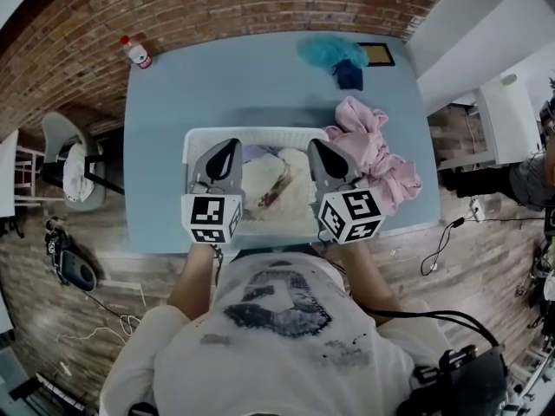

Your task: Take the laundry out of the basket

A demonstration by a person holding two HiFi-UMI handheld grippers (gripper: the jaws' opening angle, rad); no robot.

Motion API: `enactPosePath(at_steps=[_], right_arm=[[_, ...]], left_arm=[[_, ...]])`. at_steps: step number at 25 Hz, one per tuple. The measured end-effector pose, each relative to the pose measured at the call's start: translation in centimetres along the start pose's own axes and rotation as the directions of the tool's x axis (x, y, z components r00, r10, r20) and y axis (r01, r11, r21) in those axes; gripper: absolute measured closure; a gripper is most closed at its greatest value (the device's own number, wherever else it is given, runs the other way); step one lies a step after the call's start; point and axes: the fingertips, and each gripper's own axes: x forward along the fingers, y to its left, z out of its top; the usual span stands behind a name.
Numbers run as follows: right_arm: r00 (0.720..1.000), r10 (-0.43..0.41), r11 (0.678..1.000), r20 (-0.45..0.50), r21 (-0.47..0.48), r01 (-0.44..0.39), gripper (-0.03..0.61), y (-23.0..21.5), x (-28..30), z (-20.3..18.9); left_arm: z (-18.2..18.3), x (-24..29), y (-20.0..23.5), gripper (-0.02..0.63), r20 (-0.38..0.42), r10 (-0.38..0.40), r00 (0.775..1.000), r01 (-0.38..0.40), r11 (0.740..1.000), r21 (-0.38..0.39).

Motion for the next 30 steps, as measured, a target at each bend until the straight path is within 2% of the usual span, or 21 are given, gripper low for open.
enactPosePath(at_steps=[12, 20, 25, 26, 27, 30], right_arm=[[0.986, -0.1, 0.994, -0.131, 0.036, 0.106, 0.58, 5.3, 5.0, -3.9], [0.949, -0.087, 0.99, -0.304, 0.077, 0.115, 0.578, 7.2, 7.6, -8.7], [0.932, -0.127, 0.986, -0.339, 0.058, 0.155, 0.577, 6.6, 8.4, -9.6], [0.928, -0.13, 0.986, -0.348, 0.055, 0.159, 0.57, 6.5, 8.6, -9.8], [0.924, -0.13, 0.986, -0.359, 0.054, 0.16, 0.528, 6.4, 8.7, -10.0], [0.909, -0.124, 0.986, -0.398, 0.054, 0.158, 0.52, 6.0, 9.2, -11.0]], left_arm=[[-1.7, -1.3, 7.1, 0.623, 0.005, -0.077, 0.997, 0.077, 0.997, 0.006], [-2.4, -1.5, 9.6, 0.623, 0.014, -0.134, 0.991, 0.133, 0.991, 0.005], [-3.0, -0.9, 9.5, 0.623, -0.006, -0.18, 0.984, 0.18, 0.983, 0.023], [-3.0, -0.8, 9.5, 0.623, -0.009, -0.185, 0.983, 0.185, 0.982, 0.022], [-3.1, -0.7, 9.5, 0.623, -0.011, -0.187, 0.982, 0.188, 0.982, 0.022], [-3.0, -0.2, 9.7, 0.623, -0.013, -0.188, 0.982, 0.188, 0.982, 0.02]])
